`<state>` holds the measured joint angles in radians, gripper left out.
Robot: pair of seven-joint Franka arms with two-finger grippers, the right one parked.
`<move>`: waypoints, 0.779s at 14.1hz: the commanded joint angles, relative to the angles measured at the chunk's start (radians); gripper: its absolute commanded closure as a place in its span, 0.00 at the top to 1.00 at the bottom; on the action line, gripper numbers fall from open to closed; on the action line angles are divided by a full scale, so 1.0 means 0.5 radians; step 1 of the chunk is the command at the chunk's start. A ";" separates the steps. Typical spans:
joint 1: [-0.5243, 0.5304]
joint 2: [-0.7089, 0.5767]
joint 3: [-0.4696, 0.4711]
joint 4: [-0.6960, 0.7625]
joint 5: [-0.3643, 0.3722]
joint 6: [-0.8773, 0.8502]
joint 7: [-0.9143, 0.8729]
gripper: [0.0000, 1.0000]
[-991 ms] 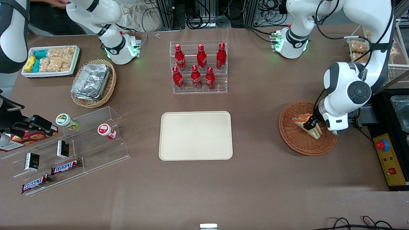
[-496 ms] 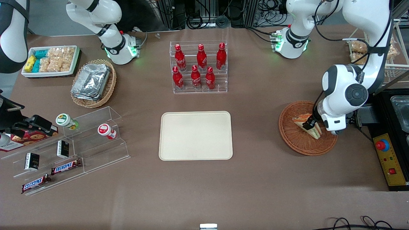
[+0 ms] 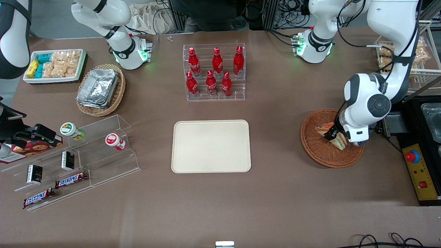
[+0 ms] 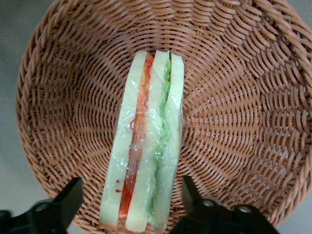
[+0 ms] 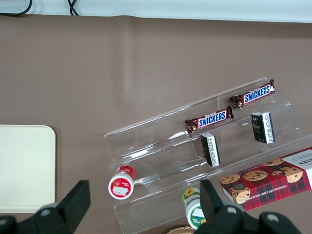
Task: Place sandwich from basket to tray
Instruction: 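Lower the left gripper and close it on the wrapped sandwich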
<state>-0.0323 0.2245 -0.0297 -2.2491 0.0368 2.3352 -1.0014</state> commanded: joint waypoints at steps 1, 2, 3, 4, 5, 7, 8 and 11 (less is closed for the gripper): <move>0.012 -0.016 -0.008 -0.042 0.021 0.067 -0.043 0.20; 0.012 -0.016 -0.008 -0.039 0.021 0.067 -0.046 0.08; 0.012 -0.022 -0.008 -0.036 0.021 0.067 -0.053 0.00; 0.012 -0.029 -0.008 -0.027 0.018 0.064 -0.065 0.00; 0.009 -0.035 -0.008 -0.021 0.018 0.064 -0.107 0.00; 0.006 -0.050 -0.011 0.052 0.018 0.018 -0.154 0.00; -0.003 -0.065 -0.011 0.120 0.018 -0.071 -0.160 0.00; -0.003 -0.044 -0.017 0.524 0.031 -0.588 -0.126 0.00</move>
<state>-0.0332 0.2077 -0.0321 -2.1170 0.0371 2.1959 -1.0465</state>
